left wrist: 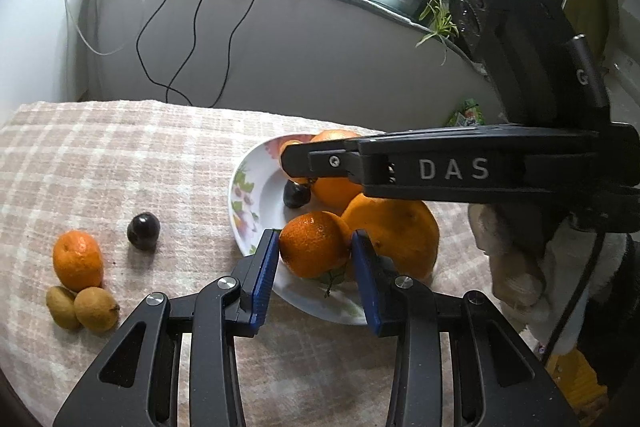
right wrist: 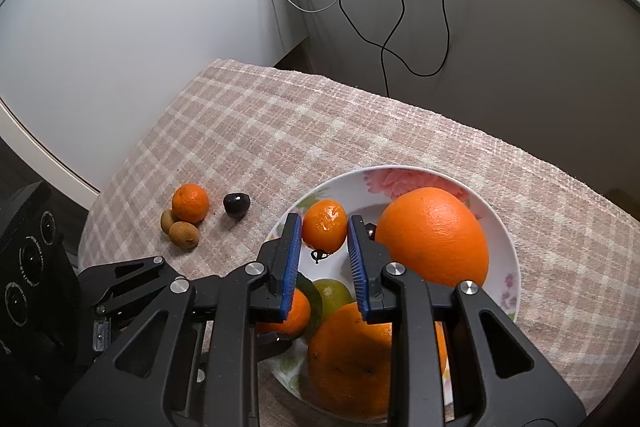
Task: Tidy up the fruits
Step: 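Lower the tangerines into the plate and open both grippers, then move the left gripper to one kiwi while the right approaches another kiwi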
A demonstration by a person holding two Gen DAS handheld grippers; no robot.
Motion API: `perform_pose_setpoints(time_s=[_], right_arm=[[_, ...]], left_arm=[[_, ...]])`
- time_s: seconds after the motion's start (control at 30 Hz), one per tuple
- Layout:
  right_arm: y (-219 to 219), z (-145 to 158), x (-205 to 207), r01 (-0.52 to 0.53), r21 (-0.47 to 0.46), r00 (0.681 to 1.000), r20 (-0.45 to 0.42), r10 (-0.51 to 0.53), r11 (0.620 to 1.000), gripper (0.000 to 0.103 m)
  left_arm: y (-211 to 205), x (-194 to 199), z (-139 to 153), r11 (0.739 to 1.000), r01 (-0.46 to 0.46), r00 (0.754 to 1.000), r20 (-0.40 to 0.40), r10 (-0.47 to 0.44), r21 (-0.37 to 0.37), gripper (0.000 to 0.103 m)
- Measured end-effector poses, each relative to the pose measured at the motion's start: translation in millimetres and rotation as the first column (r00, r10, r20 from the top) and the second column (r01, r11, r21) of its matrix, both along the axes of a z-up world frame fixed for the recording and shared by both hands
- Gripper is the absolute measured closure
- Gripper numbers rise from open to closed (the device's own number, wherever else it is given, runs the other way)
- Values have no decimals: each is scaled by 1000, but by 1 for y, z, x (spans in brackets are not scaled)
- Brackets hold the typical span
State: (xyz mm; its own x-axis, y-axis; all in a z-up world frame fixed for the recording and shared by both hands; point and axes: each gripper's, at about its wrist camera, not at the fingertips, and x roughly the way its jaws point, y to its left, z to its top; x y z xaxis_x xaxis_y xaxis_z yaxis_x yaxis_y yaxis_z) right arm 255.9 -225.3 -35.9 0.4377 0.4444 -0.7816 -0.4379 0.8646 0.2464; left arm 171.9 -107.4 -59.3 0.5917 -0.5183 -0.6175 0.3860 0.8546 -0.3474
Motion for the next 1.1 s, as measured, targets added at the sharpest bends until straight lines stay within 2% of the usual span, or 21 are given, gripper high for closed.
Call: perform_pose_setpoints(time_s=[0.07, 0.1, 0.17, 0.23, 0.27, 0.3, 0.47, 1.1], right_arm=[[0, 1, 0, 2, -3, 1000, 3, -2, 1000, 78], [0, 1, -1, 3, -2, 1000, 5, -3, 1000, 73], [-1, 4, -2, 8, -1, 1000, 19, -8, 1000, 51], [-2, 6, -2, 9, 4, 1000, 25, -9, 1000, 48], [-2, 7, -1, 10, 5, 1000, 25, -10, 1000, 48], [-2, 7, -1, 12, 4, 1000, 26, -12, 1000, 47], [-6, 11, -1, 27, 13, 999, 39, -28, 1000, 36], [-1, 29, -16, 22, 27, 997, 74, -24, 999, 33]], left_arm=[[-1, 2, -1, 1000, -13, 1000, 5, 12, 12, 67], [-2, 3, -1, 1000, -16, 1000, 8, 16, 20, 67], [-2, 4, -1, 1000, -17, 1000, 13, 17, 25, 66], [-3, 3, -1, 999, -17, 1000, 21, 16, 27, 66], [-2, 3, -1, 999, -17, 1000, 22, 16, 29, 62], [-2, 3, -1, 999, -20, 1000, 22, 20, 27, 51], [0, 3, 2, 999, -33, 999, 30, 32, 22, 41], [21, -9, 9, 999, -44, 998, 43, 43, 2, 41]])
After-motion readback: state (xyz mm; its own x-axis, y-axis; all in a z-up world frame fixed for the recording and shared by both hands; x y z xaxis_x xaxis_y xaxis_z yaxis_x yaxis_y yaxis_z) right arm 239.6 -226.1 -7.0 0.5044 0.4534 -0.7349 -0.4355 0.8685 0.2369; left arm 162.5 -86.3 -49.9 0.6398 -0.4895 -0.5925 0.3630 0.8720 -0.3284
